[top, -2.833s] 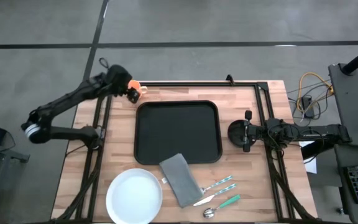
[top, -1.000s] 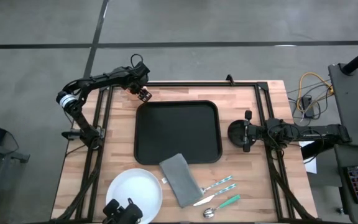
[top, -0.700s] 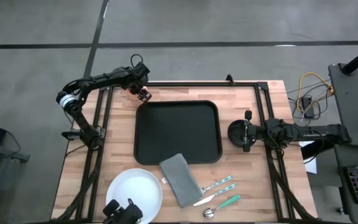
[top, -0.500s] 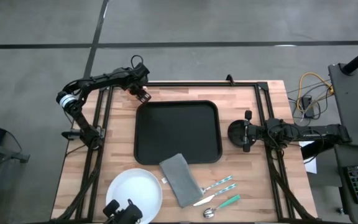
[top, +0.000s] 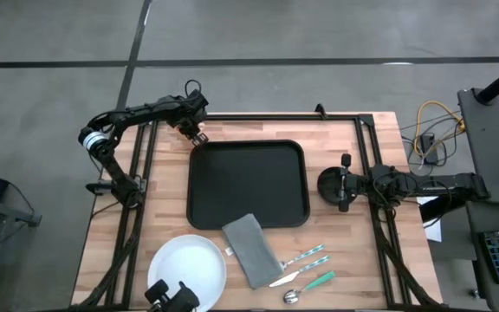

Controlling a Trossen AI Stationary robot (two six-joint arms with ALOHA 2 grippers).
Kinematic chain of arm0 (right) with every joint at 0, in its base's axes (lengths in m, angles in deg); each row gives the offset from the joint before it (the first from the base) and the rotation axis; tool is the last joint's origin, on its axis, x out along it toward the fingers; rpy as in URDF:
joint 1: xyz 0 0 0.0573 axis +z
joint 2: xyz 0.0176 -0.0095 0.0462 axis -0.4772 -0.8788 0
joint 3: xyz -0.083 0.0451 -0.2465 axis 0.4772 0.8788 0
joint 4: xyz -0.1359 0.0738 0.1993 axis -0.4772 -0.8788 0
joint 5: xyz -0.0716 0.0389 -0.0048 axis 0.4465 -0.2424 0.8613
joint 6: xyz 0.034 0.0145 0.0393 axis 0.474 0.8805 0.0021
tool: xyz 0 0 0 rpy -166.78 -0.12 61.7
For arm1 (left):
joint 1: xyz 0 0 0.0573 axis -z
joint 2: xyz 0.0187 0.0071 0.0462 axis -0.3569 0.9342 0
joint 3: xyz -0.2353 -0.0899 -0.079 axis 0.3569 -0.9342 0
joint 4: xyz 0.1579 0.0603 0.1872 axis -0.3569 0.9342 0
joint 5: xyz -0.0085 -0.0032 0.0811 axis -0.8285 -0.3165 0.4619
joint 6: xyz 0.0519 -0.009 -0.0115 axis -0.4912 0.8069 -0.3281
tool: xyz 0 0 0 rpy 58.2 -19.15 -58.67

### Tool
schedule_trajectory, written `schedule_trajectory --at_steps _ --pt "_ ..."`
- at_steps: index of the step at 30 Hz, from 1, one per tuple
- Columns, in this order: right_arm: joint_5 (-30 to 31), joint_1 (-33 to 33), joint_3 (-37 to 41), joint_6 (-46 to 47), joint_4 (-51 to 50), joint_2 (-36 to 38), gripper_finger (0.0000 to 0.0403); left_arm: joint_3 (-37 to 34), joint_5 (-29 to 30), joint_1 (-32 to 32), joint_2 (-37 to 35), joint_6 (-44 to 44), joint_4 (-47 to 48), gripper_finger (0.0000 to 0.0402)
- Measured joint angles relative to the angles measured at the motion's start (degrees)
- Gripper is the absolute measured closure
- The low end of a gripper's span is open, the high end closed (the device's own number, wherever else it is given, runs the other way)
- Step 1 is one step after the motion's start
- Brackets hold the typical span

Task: Set up tray
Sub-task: Put the orange cup on the black tray

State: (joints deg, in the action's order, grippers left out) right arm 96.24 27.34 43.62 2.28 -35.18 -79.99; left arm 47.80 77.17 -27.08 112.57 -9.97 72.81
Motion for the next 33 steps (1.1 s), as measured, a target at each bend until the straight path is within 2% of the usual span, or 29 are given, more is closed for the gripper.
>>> schedule_trajectory --at_steps 11,20,28,33 --pt "0.0 0.0 0.0 0.0 0.0 0.0 0.0280 0.8 0.2 3.6 -4.3 1.0 3.1 0.0401" --pt "0.0 0.0 0.0 0.0 0.0 0.0 0.0280 0.7 0.1 12.2 -8.4 5.1 5.8 0.0401" --pt "0.0 0.0 0.0 0.0 0.0 0.0 0.0280 0.6 -0.1 20.6 -9.0 7.6 7.2 0.0401" --pt "0.0 0.0 0.0 0.0 0.0 0.0 0.0280 0.6 -1.1 22.7 -9.0 7.6 7.1 0.0401"
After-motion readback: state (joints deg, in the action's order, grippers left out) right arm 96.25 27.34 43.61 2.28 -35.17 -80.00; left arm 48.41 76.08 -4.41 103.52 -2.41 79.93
